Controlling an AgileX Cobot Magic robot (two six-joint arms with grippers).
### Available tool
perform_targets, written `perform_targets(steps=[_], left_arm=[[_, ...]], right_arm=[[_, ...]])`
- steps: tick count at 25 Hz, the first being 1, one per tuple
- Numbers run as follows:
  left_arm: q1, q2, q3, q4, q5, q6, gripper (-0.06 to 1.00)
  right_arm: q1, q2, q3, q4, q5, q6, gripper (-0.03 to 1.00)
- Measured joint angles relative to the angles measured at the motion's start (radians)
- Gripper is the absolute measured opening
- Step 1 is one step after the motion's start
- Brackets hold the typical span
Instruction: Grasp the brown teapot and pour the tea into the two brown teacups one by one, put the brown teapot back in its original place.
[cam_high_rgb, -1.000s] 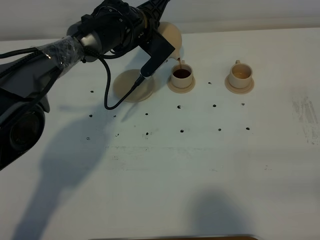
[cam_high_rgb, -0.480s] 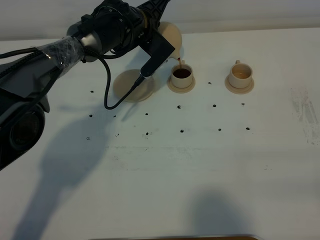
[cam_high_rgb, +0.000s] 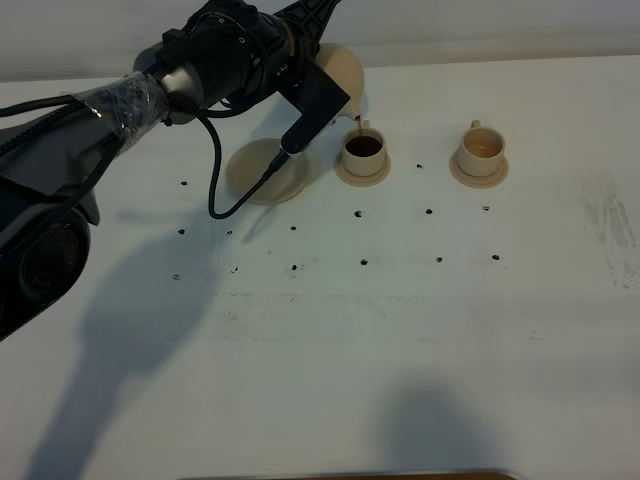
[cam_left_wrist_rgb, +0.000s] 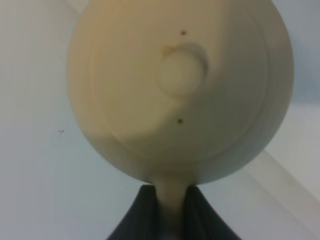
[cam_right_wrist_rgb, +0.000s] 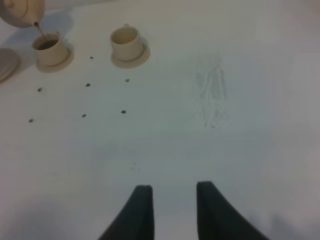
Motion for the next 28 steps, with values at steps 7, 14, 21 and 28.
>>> perform_targets(steps=[7,14,21,28], left_arm=[[-0.01,0.0,0.0,0.0,-0.001,0.0,0.08],[-0.011,0.0,0.019,0.001,0.001,-0.002,0.08],[-0.011,-0.001,0.024,-0.059,0.052,-0.143,0.08],[-0.005,-0.051,0.024,-0.097,0.137,-0.284,0.08]], right_arm=[[0.0,0.0,0.0,0.0,0.0,0.0,0.23],[0.0,0.0,0.0,0.0,0.0,0.0,0.23],[0.0,0.0,0.0,0.0,0.0,0.0,0.23],[0.0,0.0,0.0,0.0,0.0,0.0,0.23]])
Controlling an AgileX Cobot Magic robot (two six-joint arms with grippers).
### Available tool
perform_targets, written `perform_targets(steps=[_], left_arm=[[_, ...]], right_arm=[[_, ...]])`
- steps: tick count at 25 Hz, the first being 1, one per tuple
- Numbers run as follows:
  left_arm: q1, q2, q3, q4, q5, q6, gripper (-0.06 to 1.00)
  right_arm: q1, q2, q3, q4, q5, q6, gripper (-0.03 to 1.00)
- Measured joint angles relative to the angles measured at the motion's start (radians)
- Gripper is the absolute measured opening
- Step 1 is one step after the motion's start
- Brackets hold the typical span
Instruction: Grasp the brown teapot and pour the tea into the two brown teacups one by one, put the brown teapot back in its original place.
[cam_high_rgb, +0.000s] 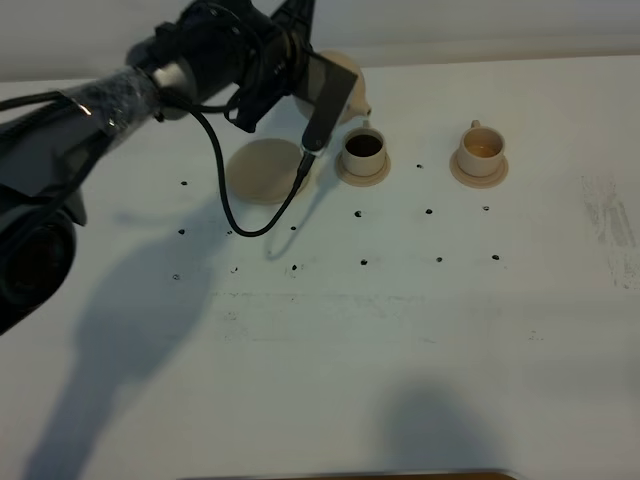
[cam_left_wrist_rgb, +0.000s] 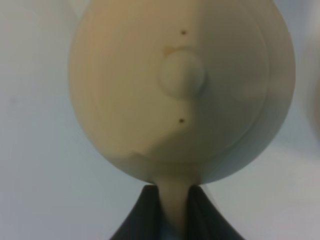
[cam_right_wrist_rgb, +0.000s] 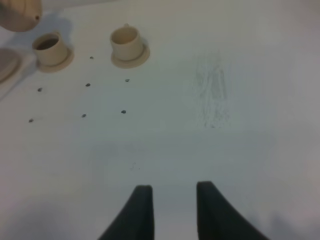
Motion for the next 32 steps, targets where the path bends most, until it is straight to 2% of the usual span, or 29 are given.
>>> perform_targets(steps=[5,9,13,15,17,22,26,32], left_arm=[[0.01,-0.029,0.0,-0.086,0.132,-0.072,0.08],[0.012,-0.054,0.0,-0.183,0.262,-0.167,0.08],[0.012,-0.072,0.0,-0.26,0.324,-0.377,0.08],[0.006,-0.076,0.0,-0.278,0.356,-0.521,0.08],[-0.003,-0.077,0.0,-0.283,0.407,-0.622,0.08],[-0.021,-0.078,0.0,-0.332,0.526,-0.812,0.08],[-0.043,-0.078,0.0,-0.357,0.566,-0.891,0.08],[-0.055,-0.083,0.072,-0.368,0.537,-0.918,0.08]], right_arm=[[0.0,0.0,0.0,0.0,0.0,0.0,0.23],[0.0,0.0,0.0,0.0,0.0,0.0,0.23],[0.0,0.0,0.0,0.0,0.0,0.0,0.23],[0.0,0.0,0.0,0.0,0.0,0.0,0.23],[0.0,0.0,0.0,0.0,0.0,0.0,0.23],[0.0,0.0,0.0,0.0,0.0,0.0,0.23],[0.0,0.0,0.0,0.0,0.0,0.0,0.23],[0.0,0.0,0.0,0.0,0.0,0.0,0.23]])
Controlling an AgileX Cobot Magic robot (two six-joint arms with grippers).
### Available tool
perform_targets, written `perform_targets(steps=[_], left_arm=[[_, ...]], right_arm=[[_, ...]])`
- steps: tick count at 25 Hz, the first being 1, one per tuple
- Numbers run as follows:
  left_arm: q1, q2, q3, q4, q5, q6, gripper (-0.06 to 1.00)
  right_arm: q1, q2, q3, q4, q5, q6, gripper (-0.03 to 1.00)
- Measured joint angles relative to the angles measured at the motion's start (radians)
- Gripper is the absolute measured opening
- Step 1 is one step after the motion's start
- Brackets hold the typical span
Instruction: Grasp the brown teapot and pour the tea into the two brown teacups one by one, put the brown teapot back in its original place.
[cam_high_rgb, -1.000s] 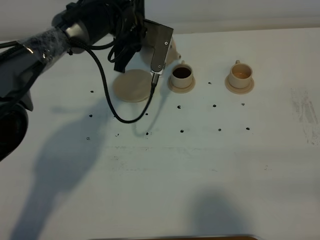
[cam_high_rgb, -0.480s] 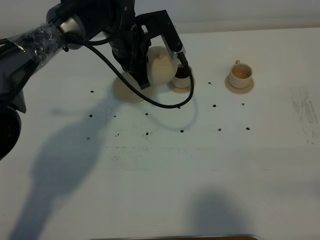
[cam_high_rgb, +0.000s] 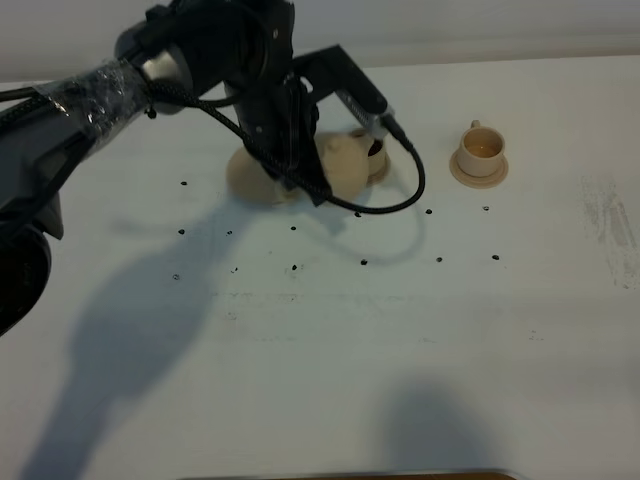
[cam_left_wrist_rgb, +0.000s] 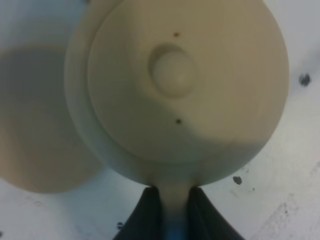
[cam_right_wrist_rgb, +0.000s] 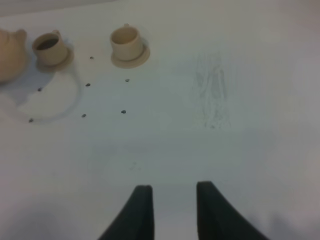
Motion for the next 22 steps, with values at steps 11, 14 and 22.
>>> perform_targets(steps=[11,14,22], left_arm=[[0.001,0.046,0.143,0.009,-0.209,-0.031,0.08],[0.002,0.046,0.143,0.007,-0.21,-0.031,0.08],[-0.033,-0.037,0.149,-0.013,-0.208,-0.029,0.08]], right_arm=[[0.0,0.0,0.0,0.0,0.0,0.0,0.23],[0.0,0.0,0.0,0.0,0.0,0.0,0.23],[0.0,0.0,0.0,0.0,0.0,0.0,0.23]])
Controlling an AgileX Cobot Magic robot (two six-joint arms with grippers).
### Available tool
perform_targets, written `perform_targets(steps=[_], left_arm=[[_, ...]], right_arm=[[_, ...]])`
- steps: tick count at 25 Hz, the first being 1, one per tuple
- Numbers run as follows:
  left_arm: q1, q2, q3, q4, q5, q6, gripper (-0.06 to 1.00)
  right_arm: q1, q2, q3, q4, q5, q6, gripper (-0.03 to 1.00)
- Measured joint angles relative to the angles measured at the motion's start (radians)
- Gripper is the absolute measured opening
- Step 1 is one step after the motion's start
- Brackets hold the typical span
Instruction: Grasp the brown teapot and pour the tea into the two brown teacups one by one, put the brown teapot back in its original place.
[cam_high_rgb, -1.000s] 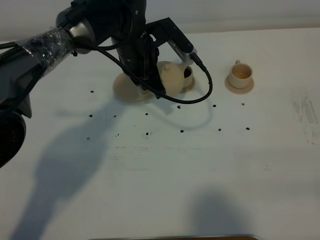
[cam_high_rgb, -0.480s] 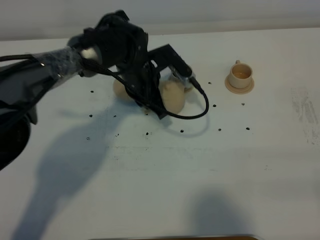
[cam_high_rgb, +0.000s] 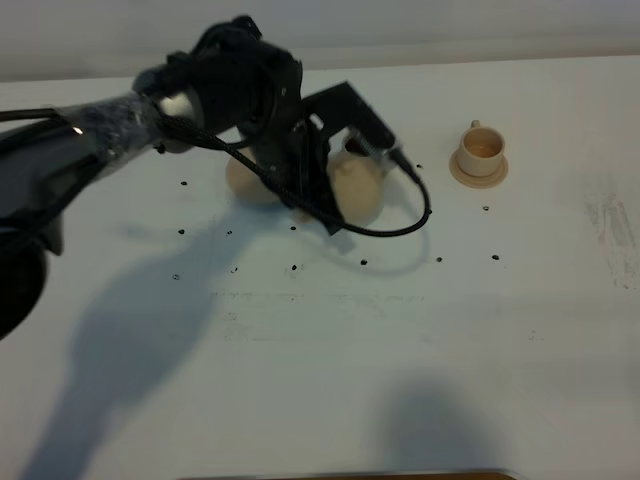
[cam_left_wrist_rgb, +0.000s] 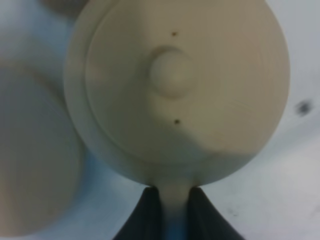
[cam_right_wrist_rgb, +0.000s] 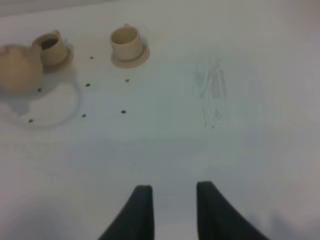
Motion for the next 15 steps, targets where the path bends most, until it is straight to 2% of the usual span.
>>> perform_targets(steps=[5,10,15], left_arm=[[-0.025,-0.049,-0.074,0.0,0.007,0.012,0.08],[-0.028,-0.002,-0.219,0.042,-0.001,0.112,0.08],[-0.028,0.118,-0.378,0.07,-0.002,0.264,0.08]], right_arm=[[0.0,0.0,0.0,0.0,0.0,0.0,0.23],[0.0,0.0,0.0,0.0,0.0,0.0,0.23],[0.0,0.0,0.0,0.0,0.0,0.0,0.23]])
